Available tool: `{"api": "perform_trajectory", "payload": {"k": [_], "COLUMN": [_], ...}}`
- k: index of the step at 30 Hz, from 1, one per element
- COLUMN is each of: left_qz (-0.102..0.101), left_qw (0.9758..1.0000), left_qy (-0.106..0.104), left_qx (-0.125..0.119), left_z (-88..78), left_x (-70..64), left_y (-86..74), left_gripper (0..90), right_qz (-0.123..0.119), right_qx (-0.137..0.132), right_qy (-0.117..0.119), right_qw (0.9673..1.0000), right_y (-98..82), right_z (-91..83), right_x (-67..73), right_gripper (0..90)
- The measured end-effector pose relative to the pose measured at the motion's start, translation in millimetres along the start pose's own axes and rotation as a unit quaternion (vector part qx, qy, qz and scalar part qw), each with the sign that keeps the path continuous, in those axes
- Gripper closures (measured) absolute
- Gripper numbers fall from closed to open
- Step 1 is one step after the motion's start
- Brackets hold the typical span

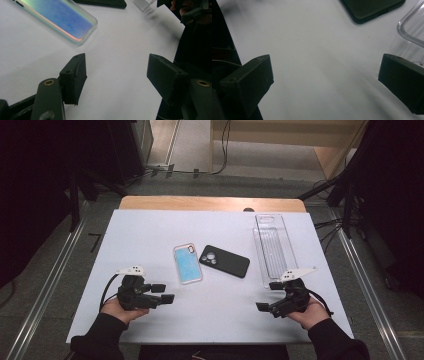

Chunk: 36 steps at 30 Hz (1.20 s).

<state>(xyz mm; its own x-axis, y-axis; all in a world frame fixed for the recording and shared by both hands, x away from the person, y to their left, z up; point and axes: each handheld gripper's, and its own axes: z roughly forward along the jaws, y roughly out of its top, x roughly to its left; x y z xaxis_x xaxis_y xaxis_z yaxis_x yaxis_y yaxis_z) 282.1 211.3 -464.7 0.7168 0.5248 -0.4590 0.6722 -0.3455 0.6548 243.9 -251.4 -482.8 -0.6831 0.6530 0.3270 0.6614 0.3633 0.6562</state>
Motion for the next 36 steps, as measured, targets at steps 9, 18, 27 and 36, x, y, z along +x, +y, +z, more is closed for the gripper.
{"api": "perform_trajectory", "payload": {"k": [9,18,27,36], "left_qz": [0.002,0.0,0.005,0.003], "left_qw": [1.0,1.0,1.0,1.0], "left_qy": [0.004,0.005,0.003,0.004], "left_qx": [0.003,0.004,0.007,0.008], "left_z": [-1.1,-1.5,-0.9,-0.3], "left_x": [0.5,0.5,0.0,0.6], "left_y": [-0.2,-0.3,0.1,0.3], "left_gripper": [32.1,32.1,32.1,32.1], "right_qz": [-0.001,-0.001,0.007,0.007], "right_qx": [-0.004,-0.001,0.004,0.0], "right_qy": [0.001,0.002,0.004,0.001], "right_qw": [1.0,1.0,1.0,1.0], "right_y": [-0.2,-0.2,-1.0,-1.2], "right_z": [-3.1,-2.2,-2.0,-2.4], "right_x": [-0.1,0.5,-0.7,-1.9], "right_gripper": [0.0,0.0,0.0,0.0]}}
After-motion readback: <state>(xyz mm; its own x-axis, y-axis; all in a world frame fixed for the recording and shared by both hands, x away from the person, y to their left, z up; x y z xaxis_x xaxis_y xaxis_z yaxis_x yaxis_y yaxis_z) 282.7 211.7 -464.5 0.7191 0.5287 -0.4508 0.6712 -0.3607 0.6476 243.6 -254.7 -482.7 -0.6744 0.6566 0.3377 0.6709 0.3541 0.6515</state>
